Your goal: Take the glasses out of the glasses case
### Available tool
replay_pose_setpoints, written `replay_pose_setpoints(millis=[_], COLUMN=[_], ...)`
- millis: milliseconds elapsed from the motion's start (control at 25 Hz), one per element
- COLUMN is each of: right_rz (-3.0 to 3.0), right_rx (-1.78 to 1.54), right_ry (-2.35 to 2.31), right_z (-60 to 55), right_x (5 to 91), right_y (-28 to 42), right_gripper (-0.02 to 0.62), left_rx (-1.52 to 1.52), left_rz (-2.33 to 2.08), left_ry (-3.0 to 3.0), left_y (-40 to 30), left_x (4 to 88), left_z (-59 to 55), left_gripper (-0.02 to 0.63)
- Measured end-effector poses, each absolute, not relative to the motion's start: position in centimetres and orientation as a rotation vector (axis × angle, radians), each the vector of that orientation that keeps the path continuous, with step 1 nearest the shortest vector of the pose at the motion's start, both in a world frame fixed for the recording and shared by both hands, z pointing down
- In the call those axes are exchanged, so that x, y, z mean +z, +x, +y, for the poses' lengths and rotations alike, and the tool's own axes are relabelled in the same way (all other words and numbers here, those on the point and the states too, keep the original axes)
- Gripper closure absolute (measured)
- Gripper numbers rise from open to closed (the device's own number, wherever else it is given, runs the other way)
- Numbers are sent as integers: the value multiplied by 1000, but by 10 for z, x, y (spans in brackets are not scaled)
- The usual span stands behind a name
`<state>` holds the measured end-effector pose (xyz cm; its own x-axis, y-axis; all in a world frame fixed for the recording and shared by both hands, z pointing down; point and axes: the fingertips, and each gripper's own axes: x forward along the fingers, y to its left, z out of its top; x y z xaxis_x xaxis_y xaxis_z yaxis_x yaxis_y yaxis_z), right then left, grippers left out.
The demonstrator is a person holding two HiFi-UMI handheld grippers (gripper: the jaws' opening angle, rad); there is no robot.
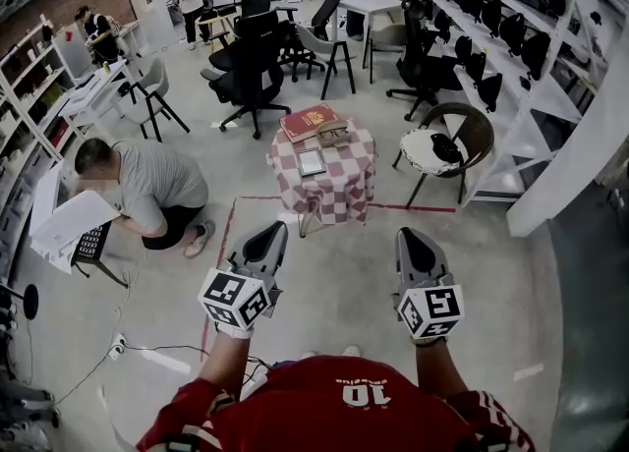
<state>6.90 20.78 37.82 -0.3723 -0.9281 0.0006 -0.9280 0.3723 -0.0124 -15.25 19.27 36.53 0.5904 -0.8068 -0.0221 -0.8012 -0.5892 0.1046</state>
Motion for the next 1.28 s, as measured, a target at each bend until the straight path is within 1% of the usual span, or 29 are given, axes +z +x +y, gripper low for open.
replay_pose_setpoints(millis=[520, 840, 1280], right_rz=[2625, 2638, 2654], right_rx=[-33, -61, -92], right_ry=[-1691, -1666, -1623], right_z=[199, 191, 183], right_x=[376, 383, 393], right_y=[86, 103, 140], right_gripper=[572, 572, 572], left_rx=[-165, -121, -37], left_rz=[-1373, -1396, -1426], left_ry=[2664, 2670, 2702], left_y=[-137, -118, -72], left_x=[365, 367, 370], left_z=[194, 187, 176], left_gripper=[597, 597, 597])
